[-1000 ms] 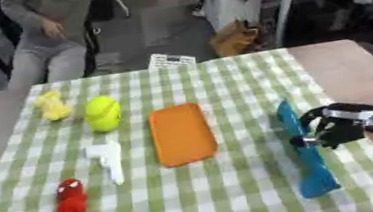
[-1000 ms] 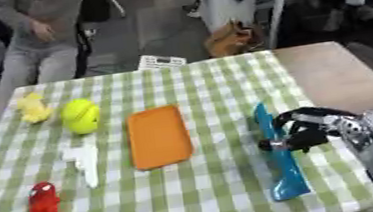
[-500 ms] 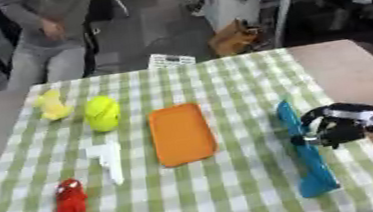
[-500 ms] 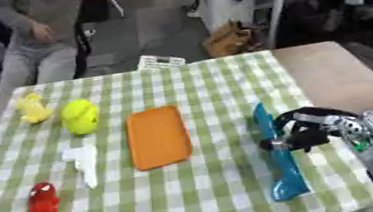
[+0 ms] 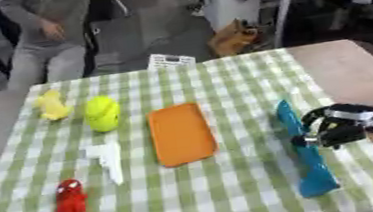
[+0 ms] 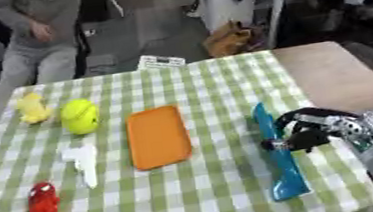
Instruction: Pick up objects on the table and place them in the box.
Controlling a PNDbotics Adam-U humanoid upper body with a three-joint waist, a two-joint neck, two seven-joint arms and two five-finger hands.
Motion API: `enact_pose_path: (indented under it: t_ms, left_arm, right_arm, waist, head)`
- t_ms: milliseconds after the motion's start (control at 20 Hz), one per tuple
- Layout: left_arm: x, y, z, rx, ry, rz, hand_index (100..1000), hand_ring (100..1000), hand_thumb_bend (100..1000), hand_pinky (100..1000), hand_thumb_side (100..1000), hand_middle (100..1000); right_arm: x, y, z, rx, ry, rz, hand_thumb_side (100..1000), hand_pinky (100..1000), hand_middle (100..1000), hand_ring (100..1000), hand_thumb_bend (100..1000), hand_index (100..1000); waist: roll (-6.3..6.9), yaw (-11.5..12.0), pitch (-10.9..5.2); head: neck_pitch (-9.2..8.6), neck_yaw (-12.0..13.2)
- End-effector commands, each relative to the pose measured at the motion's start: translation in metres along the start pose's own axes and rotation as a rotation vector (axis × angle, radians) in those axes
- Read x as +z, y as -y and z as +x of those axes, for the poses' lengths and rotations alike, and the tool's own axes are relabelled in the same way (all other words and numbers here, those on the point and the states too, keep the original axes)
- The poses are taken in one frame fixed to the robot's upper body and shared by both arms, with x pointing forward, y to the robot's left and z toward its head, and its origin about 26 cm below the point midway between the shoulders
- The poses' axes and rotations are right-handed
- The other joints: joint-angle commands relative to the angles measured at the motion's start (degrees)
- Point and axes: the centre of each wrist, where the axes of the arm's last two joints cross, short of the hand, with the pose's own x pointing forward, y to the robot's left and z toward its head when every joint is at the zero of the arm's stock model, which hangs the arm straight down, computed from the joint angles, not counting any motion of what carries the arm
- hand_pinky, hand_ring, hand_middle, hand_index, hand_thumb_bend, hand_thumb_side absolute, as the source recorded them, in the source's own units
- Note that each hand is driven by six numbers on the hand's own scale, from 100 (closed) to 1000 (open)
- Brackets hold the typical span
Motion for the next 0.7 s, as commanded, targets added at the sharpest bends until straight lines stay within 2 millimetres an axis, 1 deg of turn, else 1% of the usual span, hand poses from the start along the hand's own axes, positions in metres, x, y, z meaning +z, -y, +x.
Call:
enact_pose_path:
  t_ms: [50, 700]
  left_arm:
    - [-0.0048, -0.0047, 0.0052, -0.012, 0.025, -0.003, 840, 676, 204, 541, 838, 726]
    - [-0.0048, -0.0044, 0.0052, -0.011, 0.025, -0.005, 840, 676, 204, 540, 838, 726]
  right_arm:
    - [0.0023, 0.0074, -0.0001, 0.019, -0.003, -0.013, 698, 544, 845, 730, 575, 928]
    - [-0.0024, 0.0035, 0.0007, 0.026, 0.003, 0.009, 693, 540, 841, 726, 569, 921]
  waist:
    - [-0.86, 0.0, -0.13]
    - [-0.89, 0.1, -0.13]
  head:
    - [-0.2, -0.1]
    - [-0.18, -0.1]
